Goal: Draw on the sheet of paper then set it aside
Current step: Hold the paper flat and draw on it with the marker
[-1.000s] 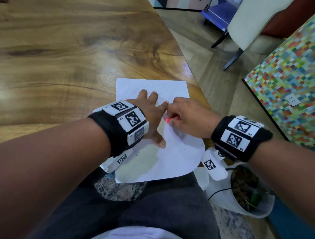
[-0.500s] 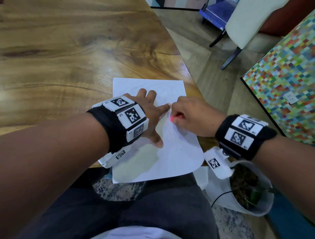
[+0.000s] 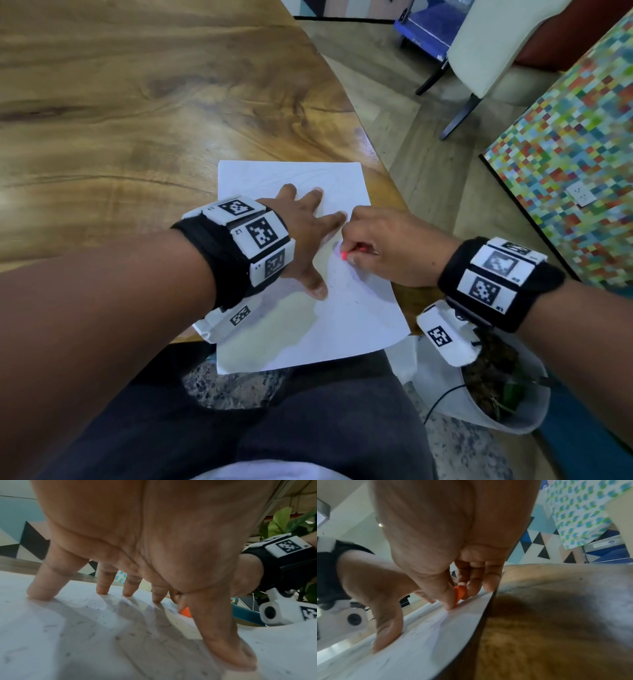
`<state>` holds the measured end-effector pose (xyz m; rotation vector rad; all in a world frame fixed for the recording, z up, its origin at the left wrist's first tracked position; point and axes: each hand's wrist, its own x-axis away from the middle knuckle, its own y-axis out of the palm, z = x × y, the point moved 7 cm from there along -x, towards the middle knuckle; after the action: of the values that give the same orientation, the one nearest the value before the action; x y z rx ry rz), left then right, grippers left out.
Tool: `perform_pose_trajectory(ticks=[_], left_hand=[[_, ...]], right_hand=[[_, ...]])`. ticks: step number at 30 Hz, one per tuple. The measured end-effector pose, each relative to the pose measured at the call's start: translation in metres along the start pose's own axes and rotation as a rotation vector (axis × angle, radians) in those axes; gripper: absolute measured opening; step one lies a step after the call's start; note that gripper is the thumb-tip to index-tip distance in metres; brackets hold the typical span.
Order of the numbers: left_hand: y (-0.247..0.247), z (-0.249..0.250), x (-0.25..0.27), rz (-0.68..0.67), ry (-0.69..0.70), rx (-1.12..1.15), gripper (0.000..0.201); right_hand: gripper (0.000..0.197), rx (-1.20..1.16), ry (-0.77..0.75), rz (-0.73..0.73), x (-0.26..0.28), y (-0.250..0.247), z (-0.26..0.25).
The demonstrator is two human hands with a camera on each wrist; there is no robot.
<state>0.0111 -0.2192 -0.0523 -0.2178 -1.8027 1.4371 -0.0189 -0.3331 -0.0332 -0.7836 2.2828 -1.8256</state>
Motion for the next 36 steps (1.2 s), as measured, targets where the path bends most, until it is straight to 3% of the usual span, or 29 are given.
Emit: perform_pose_trajectory(ticks=[4, 7, 14, 21, 24, 28, 33, 36], left_hand=[[0.0, 0.001, -0.002, 0.006, -0.004, -0.013, 0.124], [0.0, 0.001, -0.001, 0.004, -0.015, -0.015, 0.124], [-0.001, 0.002, -0.002, 0.006, -0.02, -0.029, 0.124], [-0.003, 0.002, -0.003, 0.014, -0.025, -0.014, 0.126], [-0.003, 0.003, -0.003, 0.015, -0.026, -0.011, 0.125], [-0.004, 0.004, -0.002, 0.006, -0.027, -0.021, 0.126], [-0.006, 0.008, -0.003, -0.001, -0.026, -0.036, 0.123], [-0.006, 0.01, -0.002, 0.0, -0.034, -0.031, 0.121]], right_hand=[[0.007, 0.024, 0.139, 0.113, -0.014, -0.016, 0.027], [0.007, 0.051, 0.161, 0.124, -0.017, -0.019, 0.031], [0.007, 0.038, -0.091, -0.023, 0.009, 0.008, -0.012], [0.005, 0.093, 0.094, 0.093, -0.016, -0.017, 0.027], [0.004, 0.059, 0.081, 0.099, -0.003, -0.01, 0.018], [0.005, -0.022, -0.005, -0.001, 0.021, 0.01, -0.004], [0.009, -0.028, 0.165, 0.117, 0.004, -0.009, 0.028], [0.008, -0.016, 0.185, 0.111, 0.0, -0.012, 0.034]])
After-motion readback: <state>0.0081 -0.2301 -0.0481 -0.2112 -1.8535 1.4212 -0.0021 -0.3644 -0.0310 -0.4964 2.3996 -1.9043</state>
